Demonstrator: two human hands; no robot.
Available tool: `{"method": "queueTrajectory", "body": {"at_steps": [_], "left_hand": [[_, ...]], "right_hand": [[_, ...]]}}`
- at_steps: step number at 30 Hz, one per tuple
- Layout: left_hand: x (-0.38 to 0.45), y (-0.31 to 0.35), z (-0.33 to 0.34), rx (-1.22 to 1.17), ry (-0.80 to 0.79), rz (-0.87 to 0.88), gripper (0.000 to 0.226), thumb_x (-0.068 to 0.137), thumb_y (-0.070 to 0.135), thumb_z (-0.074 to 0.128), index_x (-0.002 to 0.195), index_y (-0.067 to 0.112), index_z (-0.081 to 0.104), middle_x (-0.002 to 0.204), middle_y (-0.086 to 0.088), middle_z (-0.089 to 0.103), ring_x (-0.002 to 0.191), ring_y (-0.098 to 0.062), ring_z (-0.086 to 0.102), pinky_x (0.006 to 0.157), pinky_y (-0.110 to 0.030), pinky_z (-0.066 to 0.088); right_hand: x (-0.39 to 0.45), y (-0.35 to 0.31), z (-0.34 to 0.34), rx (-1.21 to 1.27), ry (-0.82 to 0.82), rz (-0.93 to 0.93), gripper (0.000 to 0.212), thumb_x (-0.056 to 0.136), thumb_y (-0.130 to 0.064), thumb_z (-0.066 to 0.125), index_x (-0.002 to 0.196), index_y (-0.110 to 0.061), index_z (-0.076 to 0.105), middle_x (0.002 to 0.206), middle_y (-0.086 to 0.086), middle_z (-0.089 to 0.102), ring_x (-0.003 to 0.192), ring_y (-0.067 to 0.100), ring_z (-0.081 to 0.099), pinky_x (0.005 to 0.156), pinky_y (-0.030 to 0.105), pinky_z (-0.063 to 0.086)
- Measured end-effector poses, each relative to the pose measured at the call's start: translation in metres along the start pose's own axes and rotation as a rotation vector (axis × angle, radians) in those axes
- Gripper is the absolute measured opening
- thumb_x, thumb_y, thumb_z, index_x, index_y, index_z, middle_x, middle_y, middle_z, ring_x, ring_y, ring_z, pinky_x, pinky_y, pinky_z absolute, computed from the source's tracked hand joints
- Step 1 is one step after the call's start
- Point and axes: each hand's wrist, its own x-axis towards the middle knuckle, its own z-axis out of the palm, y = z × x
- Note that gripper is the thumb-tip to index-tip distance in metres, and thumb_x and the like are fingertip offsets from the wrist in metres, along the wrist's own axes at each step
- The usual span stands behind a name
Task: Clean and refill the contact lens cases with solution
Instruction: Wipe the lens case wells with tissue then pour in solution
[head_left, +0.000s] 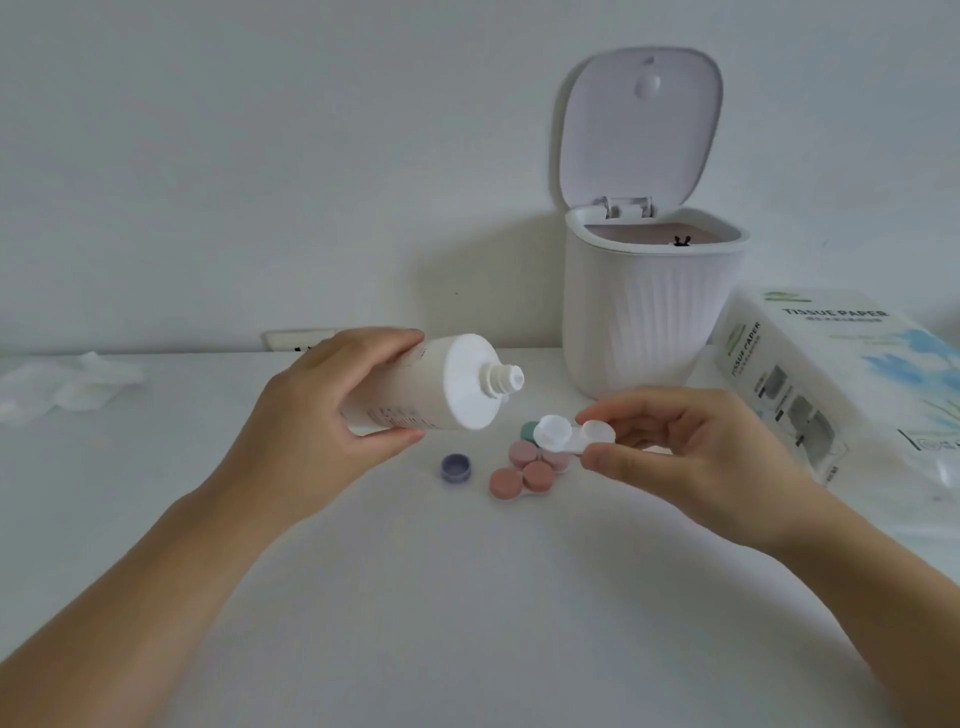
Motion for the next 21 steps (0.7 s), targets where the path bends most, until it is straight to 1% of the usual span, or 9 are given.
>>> {"method": "queueTrajectory", "body": {"at_steps": [4,6,8,10,11,13,15,18,21], "left_hand": [[0.002,-0.003,0.001,0.062,0.021,0.055,0.074,0.066,0.014,0.093,0.129,0.030,0.058,0.125,0.034,0.054,0.118,0.014,0.046,0.097,-0.004,0.033],[0.002,-0.003,0.002,0.083,0.031,0.087,0.071,0.067,0.013,0.092,0.129,0.025,0.060,0.126,0.028,0.054,0.117,0.011,0.047,0.099,-0.003,0.031],[0.002,-0.003,0.003,0.096,0.033,0.114,0.069,0.067,0.011,0.092,0.128,0.021,0.061,0.127,0.023,0.055,0.120,0.003,0.048,0.101,-0.004,0.030],[0.003,-0.002,0.005,0.101,0.032,0.135,0.068,0.067,0.008,0.091,0.129,0.017,0.062,0.129,0.020,0.056,0.124,-0.001,0.046,0.105,-0.005,0.029],[0.003,-0.002,0.005,0.103,0.029,0.143,0.068,0.068,0.007,0.091,0.129,0.015,0.062,0.129,0.018,0.057,0.125,-0.002,0.046,0.109,-0.008,0.029],[0.004,-0.002,0.006,0.116,0.016,0.159,0.067,0.069,0.006,0.091,0.129,0.012,0.063,0.131,0.007,0.062,0.128,-0.010,0.051,0.118,-0.021,0.029],[0.004,-0.003,0.007,0.138,0.000,0.165,0.066,0.070,0.006,0.090,0.129,0.010,0.063,0.130,-0.001,0.065,0.127,-0.017,0.055,0.121,-0.031,0.030],[0.004,-0.003,0.008,0.150,-0.002,0.184,0.063,0.071,0.004,0.089,0.128,0.009,0.064,0.130,-0.002,0.066,0.125,-0.018,0.056,0.120,-0.035,0.032],[0.005,-0.002,0.009,0.153,0.015,0.215,0.061,0.071,0.003,0.088,0.127,0.008,0.065,0.130,-0.004,0.066,0.124,-0.019,0.056,0.118,-0.039,0.035]], "right_hand": [[-0.001,-0.002,0.005,0.003,-0.008,-0.021,0.028,0.071,-0.036,0.079,0.097,-0.024,0.078,0.084,-0.006,0.077,0.076,0.008,0.071,0.078,0.018,0.055],[-0.002,-0.001,0.007,-0.017,-0.012,-0.029,0.021,0.075,-0.029,0.081,0.096,-0.026,0.078,0.083,-0.007,0.077,0.075,0.006,0.070,0.078,0.017,0.055],[-0.003,0.000,0.008,-0.040,-0.017,-0.035,0.017,0.079,-0.022,0.082,0.094,-0.028,0.078,0.082,-0.009,0.077,0.073,0.004,0.069,0.076,0.017,0.054],[-0.003,0.001,0.008,-0.054,-0.029,-0.039,0.016,0.080,-0.020,0.082,0.092,-0.029,0.078,0.079,-0.012,0.075,0.071,0.001,0.068,0.073,0.013,0.051],[-0.003,0.001,0.009,-0.053,-0.038,-0.040,0.015,0.081,-0.020,0.082,0.091,-0.029,0.077,0.079,-0.014,0.075,0.070,0.000,0.068,0.072,0.010,0.050],[-0.003,0.000,0.011,-0.045,-0.051,-0.040,0.014,0.080,-0.020,0.082,0.091,-0.028,0.077,0.079,-0.014,0.076,0.070,-0.001,0.068,0.072,0.009,0.050],[-0.003,0.000,0.011,-0.036,-0.068,-0.043,0.014,0.081,-0.020,0.082,0.091,-0.028,0.077,0.079,-0.015,0.076,0.071,-0.002,0.068,0.072,0.009,0.050],[-0.004,0.001,0.011,-0.038,-0.089,-0.053,0.015,0.081,-0.018,0.083,0.089,-0.028,0.077,0.078,-0.017,0.076,0.070,-0.004,0.068,0.070,0.007,0.049],[-0.004,0.002,0.012,-0.063,-0.095,-0.056,0.013,0.079,-0.027,0.084,0.089,-0.030,0.077,0.079,-0.015,0.075,0.070,-0.003,0.068,0.070,0.009,0.050]]}}
